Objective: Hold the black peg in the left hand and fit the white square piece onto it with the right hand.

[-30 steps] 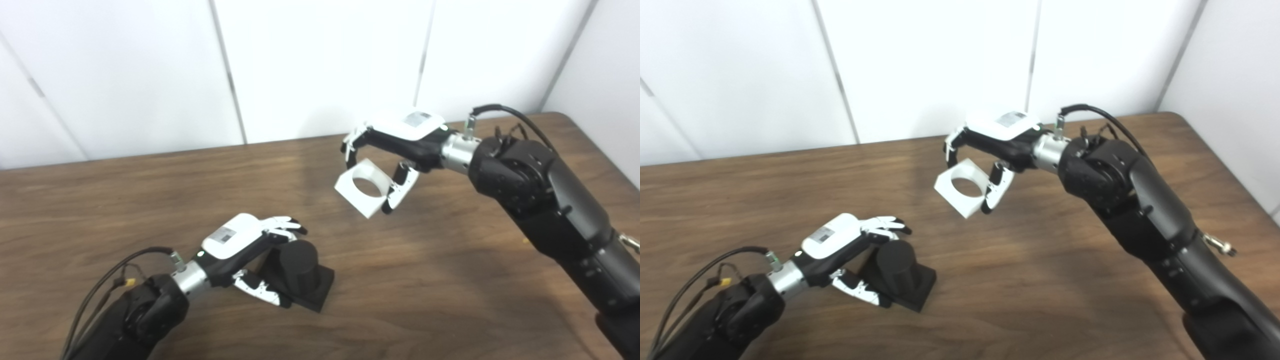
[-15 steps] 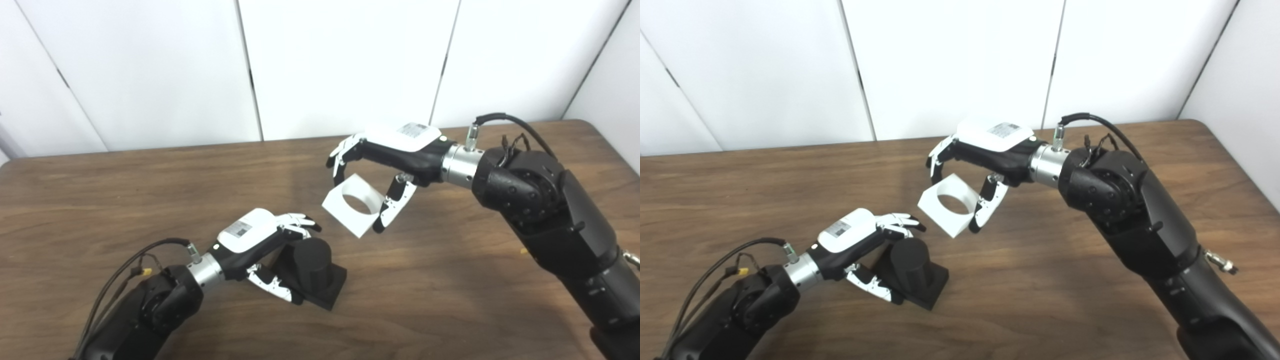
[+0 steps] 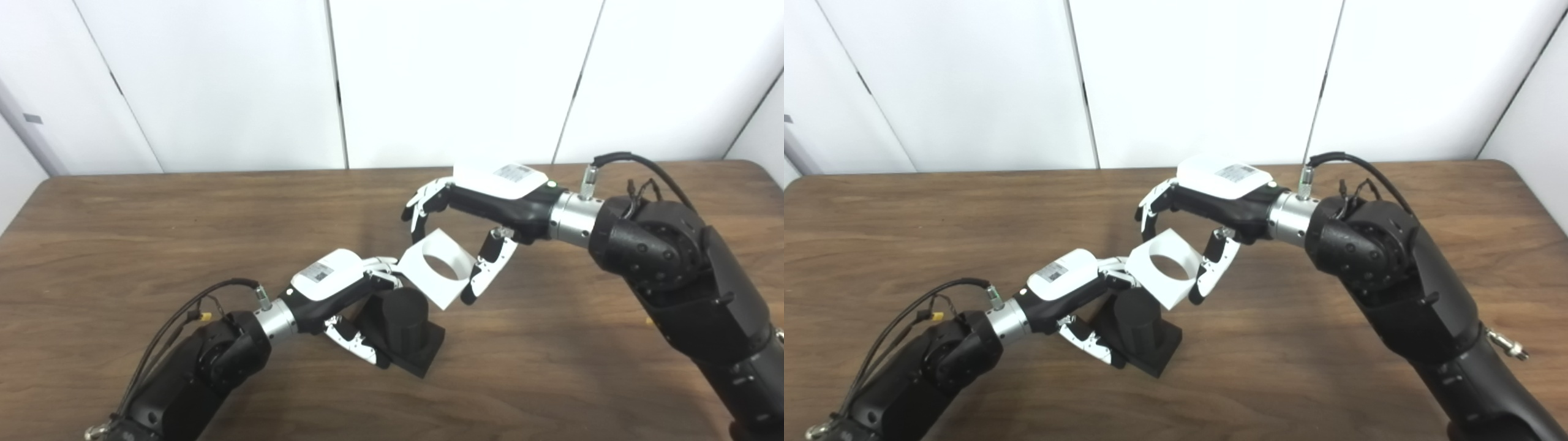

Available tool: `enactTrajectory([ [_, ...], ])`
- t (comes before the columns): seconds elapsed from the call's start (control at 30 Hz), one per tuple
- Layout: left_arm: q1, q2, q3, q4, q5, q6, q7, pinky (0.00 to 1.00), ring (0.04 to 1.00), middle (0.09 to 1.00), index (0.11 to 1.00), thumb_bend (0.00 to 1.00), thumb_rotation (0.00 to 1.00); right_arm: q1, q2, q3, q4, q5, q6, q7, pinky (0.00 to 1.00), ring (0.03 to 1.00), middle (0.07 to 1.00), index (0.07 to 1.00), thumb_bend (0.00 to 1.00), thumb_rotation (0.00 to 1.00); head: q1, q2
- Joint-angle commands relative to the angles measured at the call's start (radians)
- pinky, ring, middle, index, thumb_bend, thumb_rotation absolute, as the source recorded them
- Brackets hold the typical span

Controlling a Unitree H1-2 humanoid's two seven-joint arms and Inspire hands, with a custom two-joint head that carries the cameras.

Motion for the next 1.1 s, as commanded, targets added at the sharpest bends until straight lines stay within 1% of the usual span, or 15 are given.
enactTrajectory([
  [0.0, 0.000, -0.008, -0.026, 0.024, 0.074, 0.050, -0.057, 0.74, 0.891, 0.849, 0.489, 0.52, 0.06, -0.040, -0.009, -0.008, -0.034, 0.008, -0.018, -0.005, 0.71, 0.838, 0.786, 0.477, 0.52, 0.13, 0.004, 0.003],
  [0.13, -0.003, -0.012, -0.025, 0.025, 0.067, 0.056, -0.067, 0.74, 0.902, 0.856, 0.489, 0.52, 0.06, -0.037, -0.006, 0.000, -0.030, 0.013, -0.026, -0.006, 0.71, 0.831, 0.782, 0.477, 0.52, 0.13, 0.008, 0.006],
  [0.27, -0.007, -0.015, -0.026, 0.030, 0.074, 0.050, -0.060, 0.73, 0.893, 0.855, 0.489, 0.52, 0.07, -0.033, 0.003, 0.017, -0.034, 0.003, -0.014, 0.001, 0.69, 0.833, 0.782, 0.478, 0.52, 0.13, 0.006, 0.006],
  [0.47, -0.005, -0.015, -0.023, 0.020, 0.072, 0.067, -0.074, 0.74, 0.900, 0.857, 0.489, 0.52, 0.07, -0.025, 0.012, 0.033, 0.000, 0.000, -0.067, -0.025, 0.70, 0.818, 0.776, 0.478, 0.52, 0.13, 0.004, 0.008],
  [0.57, -0.006, -0.015, -0.022, 0.021, 0.070, 0.061, -0.072, 0.74, 0.902, 0.858, 0.489, 0.52, 0.07, -0.023, 0.021, 0.038, 0.016, -0.002, -0.086, -0.031, 0.69, 0.813, 0.773, 0.478, 0.52, 0.13, 0.004, 0.009],
  [0.9, -0.008, -0.018, -0.020, 0.027, 0.065, 0.055, -0.067, 0.73, 0.901, 0.855, 0.488, 0.52, 0.06, -0.019, 0.043, 0.060, 0.039, -0.025, -0.084, -0.022, 0.72, 0.822, 0.781, 0.478, 0.52, 0.13, 0.000, 0.009],
  [1.07, -0.007, -0.017, -0.021, 0.021, 0.068, 0.061, -0.073, 0.73, 0.901, 0.859, 0.489, 0.52, 0.07, -0.013, 0.056, 0.073, 0.062, -0.031, -0.096, -0.032, 0.73, 0.828, 0.783, 0.478, 0.52, 0.13, 0.003, 0.011],
])
